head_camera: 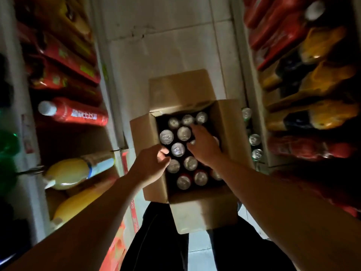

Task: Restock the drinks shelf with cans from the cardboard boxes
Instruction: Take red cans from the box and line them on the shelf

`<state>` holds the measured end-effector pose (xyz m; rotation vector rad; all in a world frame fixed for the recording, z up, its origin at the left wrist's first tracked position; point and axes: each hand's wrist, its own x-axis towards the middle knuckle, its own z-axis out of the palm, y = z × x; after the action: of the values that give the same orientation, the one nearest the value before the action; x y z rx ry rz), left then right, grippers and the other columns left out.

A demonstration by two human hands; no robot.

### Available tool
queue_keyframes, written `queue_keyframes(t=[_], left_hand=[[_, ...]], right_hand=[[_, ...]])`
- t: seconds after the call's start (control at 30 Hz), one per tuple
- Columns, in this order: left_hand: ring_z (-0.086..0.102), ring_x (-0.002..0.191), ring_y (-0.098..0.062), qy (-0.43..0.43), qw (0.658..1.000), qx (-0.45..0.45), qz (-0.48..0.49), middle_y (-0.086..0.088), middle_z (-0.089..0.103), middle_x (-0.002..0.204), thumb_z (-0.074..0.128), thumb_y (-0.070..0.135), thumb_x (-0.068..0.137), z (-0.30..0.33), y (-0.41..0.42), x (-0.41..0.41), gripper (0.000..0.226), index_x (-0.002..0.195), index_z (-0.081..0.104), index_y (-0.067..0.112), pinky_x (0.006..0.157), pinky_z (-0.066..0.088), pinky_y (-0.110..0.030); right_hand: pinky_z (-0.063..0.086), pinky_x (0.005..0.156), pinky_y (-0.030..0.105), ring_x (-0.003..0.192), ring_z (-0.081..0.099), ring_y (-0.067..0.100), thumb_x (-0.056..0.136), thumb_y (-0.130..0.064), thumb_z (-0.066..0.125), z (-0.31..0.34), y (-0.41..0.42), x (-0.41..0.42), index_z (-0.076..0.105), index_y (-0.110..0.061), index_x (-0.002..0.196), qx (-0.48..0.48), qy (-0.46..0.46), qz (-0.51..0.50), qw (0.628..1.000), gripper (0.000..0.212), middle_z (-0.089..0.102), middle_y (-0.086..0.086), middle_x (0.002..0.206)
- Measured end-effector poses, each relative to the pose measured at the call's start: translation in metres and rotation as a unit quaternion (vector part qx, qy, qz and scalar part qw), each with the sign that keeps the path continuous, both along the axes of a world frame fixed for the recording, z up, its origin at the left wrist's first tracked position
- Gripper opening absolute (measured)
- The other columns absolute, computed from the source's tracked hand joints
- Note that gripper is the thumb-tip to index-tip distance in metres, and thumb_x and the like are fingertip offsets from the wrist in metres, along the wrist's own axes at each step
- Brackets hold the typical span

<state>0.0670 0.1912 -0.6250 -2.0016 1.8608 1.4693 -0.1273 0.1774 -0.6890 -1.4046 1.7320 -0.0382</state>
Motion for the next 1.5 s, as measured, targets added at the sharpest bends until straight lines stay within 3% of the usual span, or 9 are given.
queue_keyframes(t=[0.23,0.57,0.8,0.93,1.07,1.13,1.27,1.4,1.5], left_hand=[[0.060,0.067,0.007,0.063,0.995,0.006,0.080,0.015,0.065,0.082,0.062,0.020,0.091,-0.044,0.010,0.008,0.011,0.100,0.066,0.025,0.064,0.041,-0.006],[0.059,0.070,0.007,0.075,0.992,0.002,0.099,0.012,0.066,0.086,0.069,0.018,0.087,-0.042,0.017,0.026,0.019,0.103,0.064,0.026,0.065,0.041,-0.005],[0.043,0.123,-0.006,0.150,0.985,-0.084,0.015,0.011,0.039,0.135,0.090,0.029,0.061,0.085,-0.040,-0.032,0.100,0.145,0.036,0.023,0.101,0.035,-0.016],[0.064,0.100,-0.006,0.191,0.974,-0.117,-0.030,0.008,0.067,0.112,0.093,0.035,0.053,0.198,-0.083,-0.065,0.077,0.121,0.059,0.025,0.088,0.053,-0.034],[0.069,0.086,0.001,0.255,0.959,-0.122,-0.010,0.011,0.073,0.093,0.096,0.026,0.052,0.318,-0.095,-0.103,0.062,0.105,0.065,0.025,0.080,0.056,-0.028],[0.070,0.084,0.001,0.304,0.948,-0.098,0.013,0.010,0.074,0.090,0.097,0.018,0.051,0.382,-0.091,-0.130,0.062,0.106,0.067,0.019,0.077,0.057,-0.023],[0.072,0.092,-0.019,0.406,0.910,-0.075,-0.024,-0.006,0.075,0.099,0.090,0.001,0.053,0.491,-0.092,-0.184,0.071,0.119,0.064,0.007,0.079,0.059,-0.040],[0.071,0.085,-0.007,0.408,0.895,-0.135,-0.115,0.010,0.075,0.087,0.092,0.014,0.051,0.575,-0.088,-0.237,0.069,0.114,0.066,0.026,0.074,0.056,-0.022],[0.069,0.102,-0.014,0.409,0.871,-0.182,-0.201,0.007,0.073,0.108,0.093,0.024,0.048,0.621,-0.083,-0.275,0.081,0.119,0.058,0.041,0.091,0.056,-0.040]], right_hand=[[0.039,0.109,0.044,0.143,0.031,0.035,0.096,-0.040,0.057,-0.070,-0.019,0.029,0.016,-0.032,0.156,0.057,0.046,0.097,0.993,0.073,0.017,0.017,0.160],[0.051,0.086,0.039,0.106,0.061,0.029,0.087,-0.037,0.064,-0.044,-0.028,0.019,0.051,-0.026,0.132,-0.023,-0.010,-0.050,0.998,0.048,0.064,0.010,0.120],[0.060,0.074,0.050,0.087,0.070,0.016,0.077,-0.042,0.066,0.144,-0.039,-0.024,0.067,-0.042,0.094,-0.078,-0.203,-0.235,0.947,0.017,0.069,-0.015,0.085],[0.061,0.072,0.051,0.087,0.072,0.019,0.080,-0.042,0.067,0.288,-0.051,-0.043,0.071,-0.029,0.093,-0.109,-0.231,-0.263,0.930,0.019,0.072,-0.004,0.090],[0.060,0.075,0.055,0.089,0.073,0.022,0.076,-0.052,0.073,0.422,-0.051,-0.068,0.070,-0.026,0.096,-0.146,-0.244,-0.293,0.913,0.033,0.073,0.001,0.093],[0.059,0.081,0.050,0.090,0.072,0.018,0.061,-0.059,0.080,0.492,-0.043,-0.086,0.068,-0.027,0.102,-0.185,-0.222,-0.308,0.906,0.054,0.074,-0.002,0.095],[0.059,0.083,0.036,0.088,0.070,0.003,0.052,-0.049,0.093,0.605,-0.013,-0.119,0.063,-0.027,0.113,-0.251,-0.138,-0.337,0.897,0.071,0.073,-0.010,0.098],[0.052,0.068,0.012,0.073,0.064,-0.012,0.059,-0.040,0.093,0.681,0.019,-0.150,0.067,-0.020,0.105,-0.328,-0.092,-0.355,0.871,0.056,0.072,-0.013,0.083],[0.043,0.060,0.006,0.064,0.061,-0.013,0.060,-0.033,0.094,0.730,0.043,-0.180,0.068,-0.021,0.094,-0.395,-0.052,-0.382,0.834,0.045,0.068,-0.015,0.073]])
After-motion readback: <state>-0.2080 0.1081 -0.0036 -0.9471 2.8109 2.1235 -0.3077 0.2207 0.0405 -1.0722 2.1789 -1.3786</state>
